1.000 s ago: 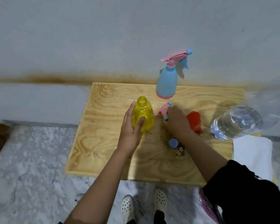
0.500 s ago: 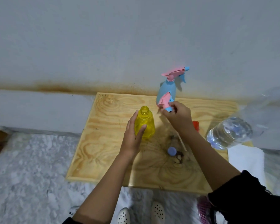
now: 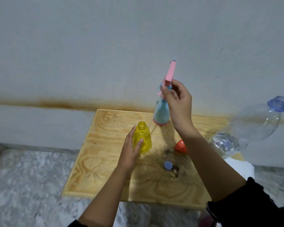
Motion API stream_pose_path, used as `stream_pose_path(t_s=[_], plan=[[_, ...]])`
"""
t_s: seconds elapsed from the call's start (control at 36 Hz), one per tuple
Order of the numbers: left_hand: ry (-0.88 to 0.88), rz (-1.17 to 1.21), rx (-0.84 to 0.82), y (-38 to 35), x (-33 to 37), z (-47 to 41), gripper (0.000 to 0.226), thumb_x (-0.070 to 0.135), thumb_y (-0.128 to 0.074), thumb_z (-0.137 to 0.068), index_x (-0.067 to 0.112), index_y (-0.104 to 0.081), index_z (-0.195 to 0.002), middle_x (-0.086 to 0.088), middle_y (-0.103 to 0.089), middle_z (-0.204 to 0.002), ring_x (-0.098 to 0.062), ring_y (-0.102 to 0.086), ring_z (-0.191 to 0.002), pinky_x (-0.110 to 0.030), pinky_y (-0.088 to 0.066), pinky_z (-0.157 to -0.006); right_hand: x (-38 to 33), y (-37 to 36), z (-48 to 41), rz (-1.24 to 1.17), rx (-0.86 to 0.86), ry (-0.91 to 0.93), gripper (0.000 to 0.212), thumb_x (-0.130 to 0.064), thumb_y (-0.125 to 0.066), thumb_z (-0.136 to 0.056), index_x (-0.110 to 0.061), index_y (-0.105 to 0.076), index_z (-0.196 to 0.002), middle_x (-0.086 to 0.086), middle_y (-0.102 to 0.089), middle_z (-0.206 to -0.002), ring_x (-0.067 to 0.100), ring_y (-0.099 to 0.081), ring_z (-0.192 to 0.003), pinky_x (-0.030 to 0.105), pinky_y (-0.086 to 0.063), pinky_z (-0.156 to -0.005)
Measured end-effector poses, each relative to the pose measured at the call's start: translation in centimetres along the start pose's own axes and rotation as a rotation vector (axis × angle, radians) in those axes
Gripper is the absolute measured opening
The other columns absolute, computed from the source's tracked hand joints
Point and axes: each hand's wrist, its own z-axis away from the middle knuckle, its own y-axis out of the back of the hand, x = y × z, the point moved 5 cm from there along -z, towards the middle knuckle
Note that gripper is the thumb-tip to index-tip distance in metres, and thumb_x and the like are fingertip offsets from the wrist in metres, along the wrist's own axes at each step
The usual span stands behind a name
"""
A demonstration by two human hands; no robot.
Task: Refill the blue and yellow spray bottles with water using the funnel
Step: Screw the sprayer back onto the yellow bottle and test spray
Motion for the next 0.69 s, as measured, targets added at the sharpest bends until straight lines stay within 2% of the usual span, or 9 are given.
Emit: stream_pose_path(t_s=[0.06, 0.14, 0.19, 0.31, 0.39, 0.44, 0.53, 0.61, 0.69], plan=[[-0.012, -0.003, -0.001, 0.0, 0.0, 0.0, 0.051, 0.035, -0.050, -0.096, 0.052, -0.022, -0.135, 0.028, -0.030, -0.139, 0.026, -0.029, -0.119, 0.000, -0.027, -0.092, -0.6, -0.5, 0.1, -0.038, 0.011, 0.021, 0.026, -0.003, -0.061, -0.088, 0.000, -0.057, -0.113, -0.003, -0.063, -0.096, 0.005, -0.061, -0.091, 0.016, -0.050, -0.082], [-0.004, 0.000, 0.001, 0.0, -0.1, -0.1, 0.052, 0.035, -0.050, -0.096, 0.051, -0.021, -0.136, 0.024, -0.030, -0.141, 0.016, -0.030, -0.125, -0.012, -0.028, -0.099, -0.9, -1.2, 0.1, -0.038, 0.015, 0.052, 0.025, -0.004, -0.061, -0.088, -0.003, -0.057, -0.113, -0.008, -0.063, -0.097, -0.001, -0.061, -0.091, 0.014, -0.048, -0.081], [-0.005, -0.003, 0.008, -0.1, -0.1, 0.0, 0.052, 0.035, -0.049, -0.096, 0.051, -0.021, -0.136, 0.023, -0.029, -0.143, 0.007, -0.029, -0.129, -0.013, -0.027, -0.100, -0.8, -1.5, 0.1, -0.044, 0.011, 0.059, 0.024, -0.005, -0.061, -0.088, -0.005, -0.057, -0.112, -0.008, -0.063, -0.098, 0.002, -0.061, -0.094, 0.014, -0.048, -0.080], [-0.019, -0.007, 0.025, -0.2, -0.1, -0.1, 0.051, 0.037, -0.050, -0.096, 0.051, -0.021, -0.136, 0.023, -0.029, -0.142, 0.007, -0.028, -0.129, -0.012, -0.026, -0.100, 0.2, -2.2, 0.5, -0.044, -0.028, 0.046, 0.025, -0.003, -0.060, -0.088, -0.005, -0.057, -0.113, -0.007, -0.062, -0.098, 0.004, -0.060, -0.095, 0.012, -0.046, -0.081], [-0.039, -0.018, 0.042, -0.3, -0.3, -0.1, 0.050, 0.043, -0.048, -0.093, 0.057, -0.020, -0.133, 0.027, -0.029, -0.140, 0.013, -0.028, -0.126, -0.006, -0.025, -0.097, 2.1, -2.3, 1.2, -0.016, -0.072, 0.011, 0.027, -0.004, -0.061, -0.088, -0.005, -0.057, -0.115, -0.006, -0.062, -0.101, 0.003, -0.060, -0.099, 0.014, -0.047, -0.083], [-0.055, -0.017, 0.047, -0.3, -0.4, -0.1, 0.051, 0.039, -0.050, -0.095, 0.060, -0.020, -0.131, 0.031, -0.029, -0.138, 0.021, -0.028, -0.123, 0.000, -0.024, -0.095, 3.6, -2.4, 1.8, 0.018, -0.109, -0.028, 0.028, -0.005, -0.062, -0.088, -0.006, -0.057, -0.116, -0.007, -0.062, -0.103, 0.002, -0.059, -0.102, 0.015, -0.047, -0.085], [-0.069, -0.010, 0.070, -0.3, -0.7, -0.3, 0.053, 0.036, -0.051, -0.094, 0.059, -0.022, -0.131, 0.035, -0.028, -0.136, 0.027, -0.025, -0.122, 0.004, -0.023, -0.094, 6.4, -2.2, 2.9, 0.089, -0.177, -0.097, 0.030, -0.006, -0.063, -0.087, -0.004, -0.056, -0.116, -0.001, -0.063, -0.106, 0.013, -0.059, -0.106, 0.024, -0.049, -0.091], [-0.081, -0.005, 0.086, -0.4, -0.9, -0.5, 0.051, 0.038, -0.050, -0.091, 0.057, -0.022, -0.131, 0.038, -0.027, -0.134, 0.026, -0.025, -0.123, 0.004, -0.022, -0.095, 8.7, -2.1, 3.9, 0.157, -0.276, -0.144, 0.029, -0.004, -0.063, -0.087, -0.007, -0.056, -0.115, 0.007, -0.063, -0.107, 0.016, -0.061, -0.104, 0.032, -0.050, -0.093], [-0.133, -0.047, 0.115, -0.6, -1.1, -0.6, 0.050, 0.054, -0.043, -0.091, 0.049, -0.022, -0.136, 0.024, -0.030, -0.142, 0.015, -0.027, -0.130, -0.002, -0.021, -0.103, 10.2, -1.9, 4.6, 0.204, -0.340, -0.191, 0.029, -0.001, -0.062, -0.087, -0.009, -0.056, -0.115, 0.008, -0.063, -0.109, 0.014, -0.061, -0.103, 0.025, -0.050, -0.091]])
